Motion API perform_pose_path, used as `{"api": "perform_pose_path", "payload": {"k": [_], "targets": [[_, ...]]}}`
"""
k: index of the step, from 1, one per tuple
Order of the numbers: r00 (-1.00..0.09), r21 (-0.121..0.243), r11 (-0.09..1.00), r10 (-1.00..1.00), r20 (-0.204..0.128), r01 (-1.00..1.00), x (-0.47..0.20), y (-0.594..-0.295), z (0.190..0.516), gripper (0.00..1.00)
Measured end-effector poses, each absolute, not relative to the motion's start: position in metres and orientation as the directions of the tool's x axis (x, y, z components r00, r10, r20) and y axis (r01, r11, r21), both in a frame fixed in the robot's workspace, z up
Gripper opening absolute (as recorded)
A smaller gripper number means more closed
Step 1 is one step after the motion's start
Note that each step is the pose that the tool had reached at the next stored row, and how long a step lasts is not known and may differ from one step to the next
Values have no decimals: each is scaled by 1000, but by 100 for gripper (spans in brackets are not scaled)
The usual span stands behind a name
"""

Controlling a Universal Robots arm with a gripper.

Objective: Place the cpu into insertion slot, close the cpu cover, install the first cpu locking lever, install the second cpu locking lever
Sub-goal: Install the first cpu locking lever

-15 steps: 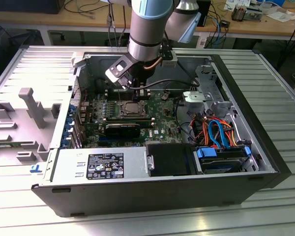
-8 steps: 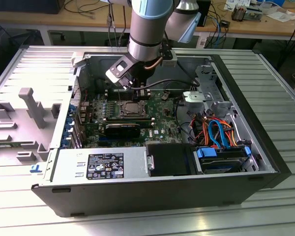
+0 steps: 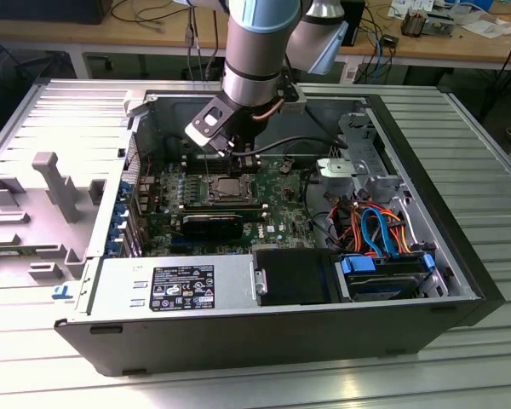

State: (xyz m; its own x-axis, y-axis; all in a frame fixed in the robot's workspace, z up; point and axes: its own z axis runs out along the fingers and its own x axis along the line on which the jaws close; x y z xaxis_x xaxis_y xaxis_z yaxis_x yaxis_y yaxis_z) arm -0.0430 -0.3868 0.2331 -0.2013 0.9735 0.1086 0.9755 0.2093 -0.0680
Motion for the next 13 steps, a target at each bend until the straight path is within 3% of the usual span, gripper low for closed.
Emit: {"api": "perform_pose_path", "payload": {"k": [13], "targets": [[-317, -68, 325, 942, 109, 943, -43, -387, 233, 11]]}}
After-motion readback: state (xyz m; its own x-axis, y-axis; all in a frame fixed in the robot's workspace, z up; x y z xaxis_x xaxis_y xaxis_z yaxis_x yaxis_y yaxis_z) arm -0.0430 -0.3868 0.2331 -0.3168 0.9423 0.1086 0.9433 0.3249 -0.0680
